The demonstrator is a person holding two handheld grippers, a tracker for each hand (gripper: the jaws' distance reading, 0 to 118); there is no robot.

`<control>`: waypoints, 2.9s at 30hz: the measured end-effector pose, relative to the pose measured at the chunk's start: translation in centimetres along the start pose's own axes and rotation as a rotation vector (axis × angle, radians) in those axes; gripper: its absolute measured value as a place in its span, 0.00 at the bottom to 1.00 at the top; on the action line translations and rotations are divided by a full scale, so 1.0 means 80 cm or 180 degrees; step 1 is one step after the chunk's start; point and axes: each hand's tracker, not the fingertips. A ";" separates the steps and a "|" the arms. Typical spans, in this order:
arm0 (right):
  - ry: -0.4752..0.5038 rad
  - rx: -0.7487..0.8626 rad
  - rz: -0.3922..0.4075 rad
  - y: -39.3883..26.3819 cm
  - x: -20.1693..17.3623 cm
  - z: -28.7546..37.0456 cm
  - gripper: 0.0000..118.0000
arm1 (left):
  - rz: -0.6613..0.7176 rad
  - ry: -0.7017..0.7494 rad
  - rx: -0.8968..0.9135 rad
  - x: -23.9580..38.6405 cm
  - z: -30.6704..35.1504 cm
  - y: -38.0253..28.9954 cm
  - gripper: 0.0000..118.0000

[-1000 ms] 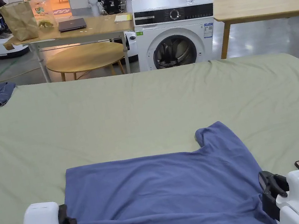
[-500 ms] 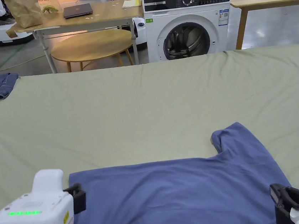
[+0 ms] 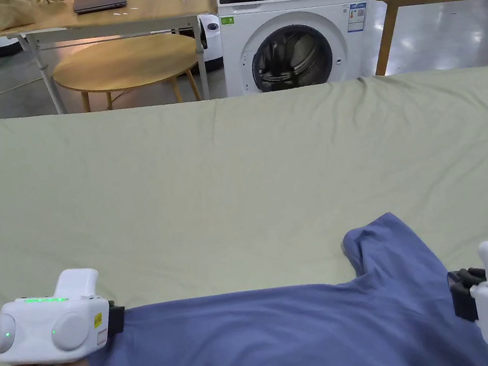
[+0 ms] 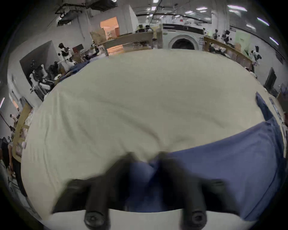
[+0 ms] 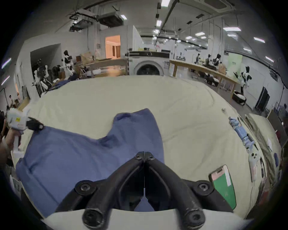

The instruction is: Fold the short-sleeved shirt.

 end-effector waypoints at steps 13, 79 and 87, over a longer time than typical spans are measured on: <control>0.0019 -0.0776 0.0040 0.028 -0.001 -0.113 0.00 | 0.0018 -0.0017 0.0312 0.006 0.044 0.001 0.00; 0.0446 0.1253 0.0161 -0.117 -0.123 0.260 0.00 | 0.2217 -0.1350 0.0619 -0.096 0.223 -0.319 1.00; 0.0473 0.1189 0.0177 -0.118 -0.134 0.258 0.00 | 0.2673 -0.2974 0.0333 -0.061 0.149 -0.333 1.00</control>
